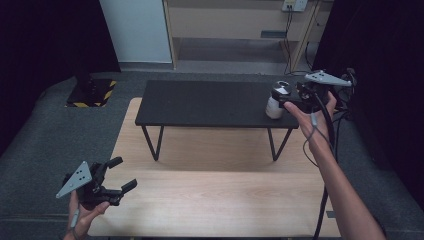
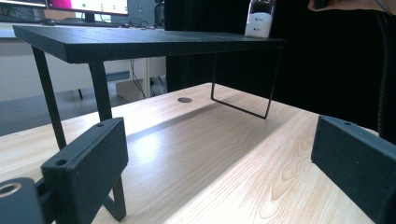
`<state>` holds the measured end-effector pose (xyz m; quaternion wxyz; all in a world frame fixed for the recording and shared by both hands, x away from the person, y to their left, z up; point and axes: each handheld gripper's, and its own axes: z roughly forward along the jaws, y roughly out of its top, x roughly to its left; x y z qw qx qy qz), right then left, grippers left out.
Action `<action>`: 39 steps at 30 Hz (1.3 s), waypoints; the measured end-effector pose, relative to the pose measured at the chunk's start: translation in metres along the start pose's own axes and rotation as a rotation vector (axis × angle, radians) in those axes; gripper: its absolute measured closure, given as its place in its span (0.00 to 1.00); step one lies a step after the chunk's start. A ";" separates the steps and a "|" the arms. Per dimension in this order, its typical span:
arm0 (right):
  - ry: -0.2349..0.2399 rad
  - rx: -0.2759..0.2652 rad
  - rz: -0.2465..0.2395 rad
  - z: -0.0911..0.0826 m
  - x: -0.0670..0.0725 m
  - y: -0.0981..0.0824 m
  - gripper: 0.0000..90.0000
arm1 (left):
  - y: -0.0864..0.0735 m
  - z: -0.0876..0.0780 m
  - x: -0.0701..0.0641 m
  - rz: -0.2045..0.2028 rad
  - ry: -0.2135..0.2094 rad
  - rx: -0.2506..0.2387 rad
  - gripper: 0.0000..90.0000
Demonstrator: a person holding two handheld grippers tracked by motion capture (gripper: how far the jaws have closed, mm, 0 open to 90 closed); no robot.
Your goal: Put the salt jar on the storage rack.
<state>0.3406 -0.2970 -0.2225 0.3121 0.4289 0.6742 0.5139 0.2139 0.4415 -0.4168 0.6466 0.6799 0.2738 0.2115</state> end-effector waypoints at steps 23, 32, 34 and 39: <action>0.301 -0.030 -0.158 -0.104 -0.076 -0.005 0.03 | 0.001 0.002 -0.002 0.002 -0.003 0.011 0.03; 0.378 -0.010 -0.189 -0.098 -0.057 -0.040 0.05 | 0.000 0.002 -0.002 0.001 -0.005 0.009 0.03; 0.398 -0.010 -0.185 -0.093 -0.054 -0.055 0.05 | 0.000 0.002 -0.002 0.002 -0.004 0.009 0.03; 0.376 -0.056 -0.170 -0.084 -0.041 -0.099 0.07 | 0.000 0.002 -0.002 0.003 -0.003 0.012 0.03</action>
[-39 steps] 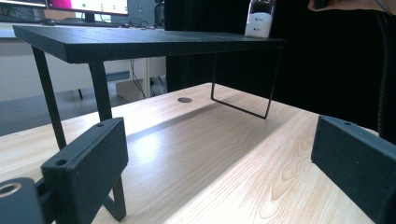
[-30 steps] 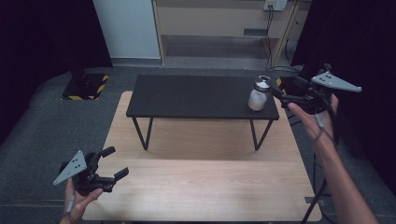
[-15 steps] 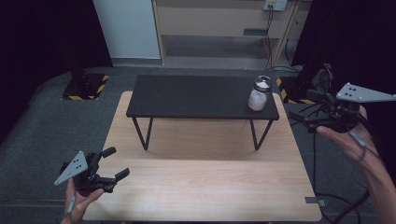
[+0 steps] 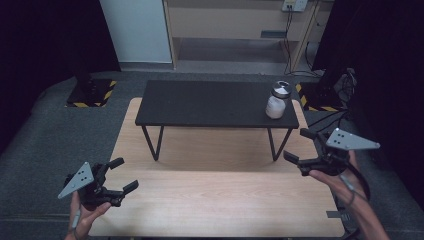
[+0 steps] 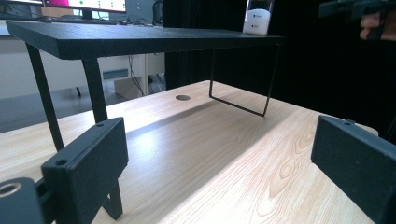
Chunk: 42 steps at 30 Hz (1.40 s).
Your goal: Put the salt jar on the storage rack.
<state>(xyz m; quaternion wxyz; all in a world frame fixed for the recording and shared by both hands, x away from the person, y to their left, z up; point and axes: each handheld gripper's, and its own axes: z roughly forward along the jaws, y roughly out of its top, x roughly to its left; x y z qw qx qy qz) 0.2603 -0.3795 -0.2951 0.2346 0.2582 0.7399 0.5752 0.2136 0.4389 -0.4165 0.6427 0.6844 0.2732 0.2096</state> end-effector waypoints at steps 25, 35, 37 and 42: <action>-0.172 -0.042 0.106 0.032 0.025 -0.105 0.07 | 0.002 0.002 -0.001 0.016 -0.004 0.022 0.03; -0.184 -0.028 0.080 0.034 0.026 -0.116 0.07 | 0.006 0.008 -0.001 0.044 -0.023 0.054 0.03; -0.174 -0.023 0.089 0.033 0.024 -0.118 0.08 | 0.007 0.008 -0.001 0.046 -0.024 0.057 0.03; -0.163 -0.035 0.086 0.029 0.023 -0.120 0.08 | 0.007 0.009 -0.001 0.052 -0.027 0.059 0.03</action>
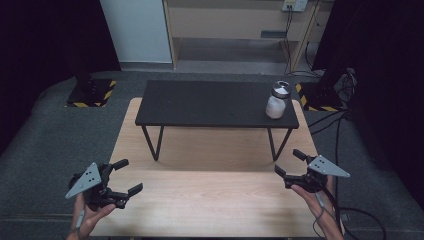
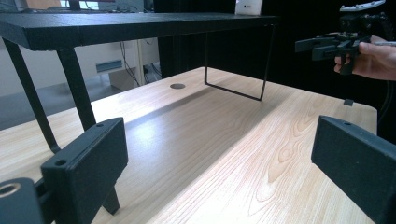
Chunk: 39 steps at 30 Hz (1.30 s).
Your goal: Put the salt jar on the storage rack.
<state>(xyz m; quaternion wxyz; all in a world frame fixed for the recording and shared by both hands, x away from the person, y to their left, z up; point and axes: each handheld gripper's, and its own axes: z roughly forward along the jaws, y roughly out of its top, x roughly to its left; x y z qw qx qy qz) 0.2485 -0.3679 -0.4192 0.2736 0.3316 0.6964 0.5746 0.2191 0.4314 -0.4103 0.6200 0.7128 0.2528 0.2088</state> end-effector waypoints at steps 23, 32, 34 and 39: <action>0.105 -0.051 0.007 -0.014 -0.012 -0.010 0.03 | 0.000 0.009 0.007 -0.007 -0.002 -0.018 0.03; 0.146 -0.063 0.024 -0.011 -0.015 -0.011 0.03 | -0.004 0.002 -0.003 -0.021 0.103 -0.057 0.01; 0.150 -0.068 0.025 -0.012 -0.015 -0.012 0.03 | -0.005 0.001 -0.005 -0.020 0.122 -0.066 0.01; 0.160 -0.079 0.038 -0.012 -0.017 -0.014 0.03 | -0.006 -0.001 -0.009 -0.022 0.155 -0.086 0.01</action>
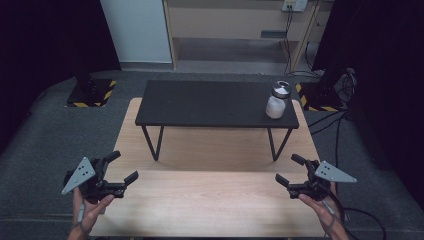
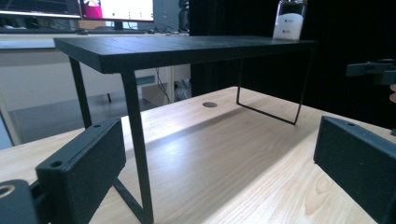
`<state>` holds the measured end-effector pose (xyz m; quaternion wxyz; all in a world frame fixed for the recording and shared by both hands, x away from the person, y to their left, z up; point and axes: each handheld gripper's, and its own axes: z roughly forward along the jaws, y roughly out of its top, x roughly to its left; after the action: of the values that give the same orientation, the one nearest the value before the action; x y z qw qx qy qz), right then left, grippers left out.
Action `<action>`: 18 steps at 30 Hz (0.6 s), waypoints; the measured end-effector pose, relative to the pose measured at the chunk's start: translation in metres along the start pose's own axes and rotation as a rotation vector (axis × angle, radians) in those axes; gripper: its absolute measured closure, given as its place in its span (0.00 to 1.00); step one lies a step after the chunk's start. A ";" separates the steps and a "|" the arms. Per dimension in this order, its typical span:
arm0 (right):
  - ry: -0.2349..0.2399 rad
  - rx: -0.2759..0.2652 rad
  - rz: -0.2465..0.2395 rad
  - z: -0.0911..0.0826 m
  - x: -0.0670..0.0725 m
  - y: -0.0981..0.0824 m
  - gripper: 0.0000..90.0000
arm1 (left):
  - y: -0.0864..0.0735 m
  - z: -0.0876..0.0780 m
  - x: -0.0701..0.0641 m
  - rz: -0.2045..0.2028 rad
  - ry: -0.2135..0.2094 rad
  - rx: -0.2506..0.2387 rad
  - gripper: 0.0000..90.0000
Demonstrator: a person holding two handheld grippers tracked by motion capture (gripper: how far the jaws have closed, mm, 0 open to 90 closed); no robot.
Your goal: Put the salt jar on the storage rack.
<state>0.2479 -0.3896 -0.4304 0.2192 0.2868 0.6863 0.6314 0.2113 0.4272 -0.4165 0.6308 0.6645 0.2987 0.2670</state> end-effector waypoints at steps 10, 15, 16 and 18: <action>-0.004 -0.006 0.008 -0.001 -0.001 -0.001 0.03 | 0.000 0.000 0.000 0.002 -0.002 0.000 0.01; -0.001 -0.004 0.008 -0.001 -0.001 -0.001 0.03 | 0.000 0.000 0.000 0.001 -0.004 -0.003 0.01; 0.000 -0.003 0.008 0.000 -0.001 -0.001 0.03 | 0.000 0.000 0.001 0.001 -0.005 -0.002 0.01; -0.001 -0.002 0.007 0.000 -0.001 -0.001 0.03 | 0.000 0.000 0.001 0.003 -0.007 0.000 0.01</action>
<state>0.2479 -0.3904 -0.4313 0.2177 0.2895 0.6844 0.6328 0.2118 0.4274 -0.4166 0.6315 0.6659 0.2954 0.2655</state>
